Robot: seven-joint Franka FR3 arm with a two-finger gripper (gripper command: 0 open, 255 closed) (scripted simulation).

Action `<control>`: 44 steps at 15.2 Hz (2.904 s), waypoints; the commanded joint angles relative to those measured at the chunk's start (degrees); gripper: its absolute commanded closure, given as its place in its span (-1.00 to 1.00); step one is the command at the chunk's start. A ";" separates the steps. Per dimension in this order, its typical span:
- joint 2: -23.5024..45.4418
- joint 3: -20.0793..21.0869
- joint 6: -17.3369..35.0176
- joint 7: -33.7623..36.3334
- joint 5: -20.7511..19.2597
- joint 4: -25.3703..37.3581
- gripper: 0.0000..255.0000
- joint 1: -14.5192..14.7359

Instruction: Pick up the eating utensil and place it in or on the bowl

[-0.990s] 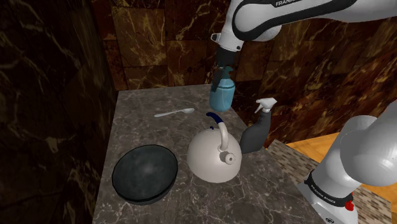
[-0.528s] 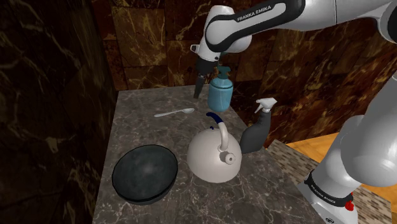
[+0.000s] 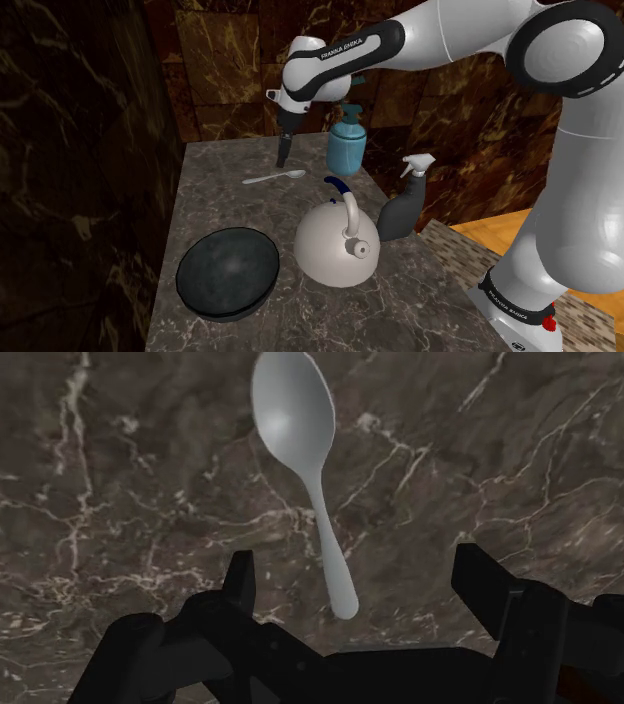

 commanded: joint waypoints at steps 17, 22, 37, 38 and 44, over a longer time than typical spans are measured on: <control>7.63 1.18 4.34 -1.68 0.52 3.19 -1.00 1.01; 7.63 1.18 4.34 -1.68 0.52 3.19 1.00 1.01; 4.33 0.89 -1.78 -0.02 -0.32 6.16 1.00 1.02; 4.06 0.87 -2.41 0.14 -0.40 6.54 1.00 1.01; 2.61 0.75 -6.31 1.11 -0.85 9.08 1.00 0.98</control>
